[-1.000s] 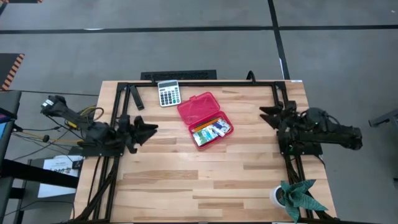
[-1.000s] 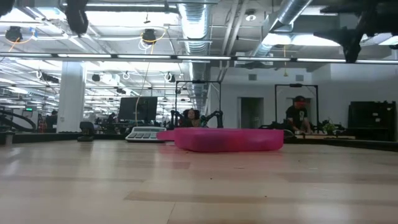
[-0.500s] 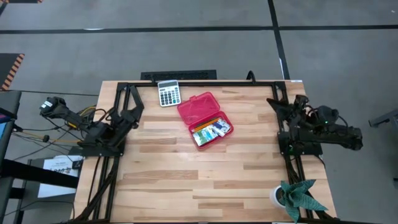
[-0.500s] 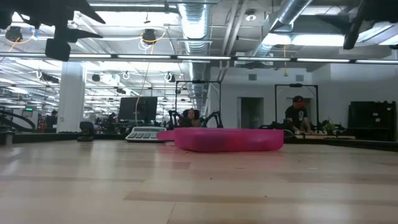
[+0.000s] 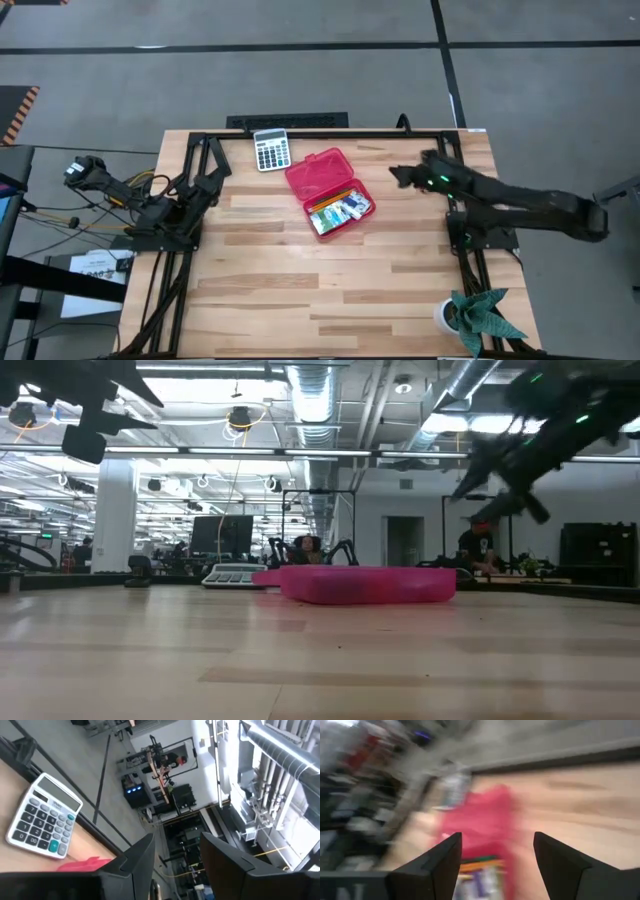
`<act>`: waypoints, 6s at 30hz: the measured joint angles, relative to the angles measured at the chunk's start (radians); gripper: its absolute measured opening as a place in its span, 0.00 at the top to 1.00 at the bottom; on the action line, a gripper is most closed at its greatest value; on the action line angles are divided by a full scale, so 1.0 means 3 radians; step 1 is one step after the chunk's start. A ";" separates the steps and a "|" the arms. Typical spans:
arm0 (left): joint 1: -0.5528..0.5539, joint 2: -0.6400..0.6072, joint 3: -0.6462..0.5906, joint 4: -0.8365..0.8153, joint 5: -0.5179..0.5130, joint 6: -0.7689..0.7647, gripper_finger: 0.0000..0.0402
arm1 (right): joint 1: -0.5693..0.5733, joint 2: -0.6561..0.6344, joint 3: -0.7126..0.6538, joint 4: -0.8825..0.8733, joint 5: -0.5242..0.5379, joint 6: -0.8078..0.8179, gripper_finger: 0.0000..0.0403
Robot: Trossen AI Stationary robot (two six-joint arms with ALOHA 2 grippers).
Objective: Pack school essentials
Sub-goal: Close the red supply box
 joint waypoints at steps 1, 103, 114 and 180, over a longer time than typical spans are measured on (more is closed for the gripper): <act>0.0000 0.0000 0.0000 -0.0005 -0.0012 0.0001 0.62 | -0.0132 0.0235 0.0062 -0.0018 -0.0089 0.0024 0.37; 0.0231 0.2681 0.1415 -0.2244 0.2537 -0.2557 1.00 | 0.0141 0.3128 0.2212 -0.1131 -0.0606 -0.1026 0.98; 0.0309 0.3523 0.1987 -0.2738 0.3009 -0.3007 1.00 | -0.0618 0.3601 0.2489 -0.0915 -0.1047 -0.1404 0.99; 0.0724 0.3578 0.1982 -0.3147 0.3425 -0.2973 1.00 | -0.0563 0.5486 0.5243 -0.3201 -0.1146 -0.3680 0.99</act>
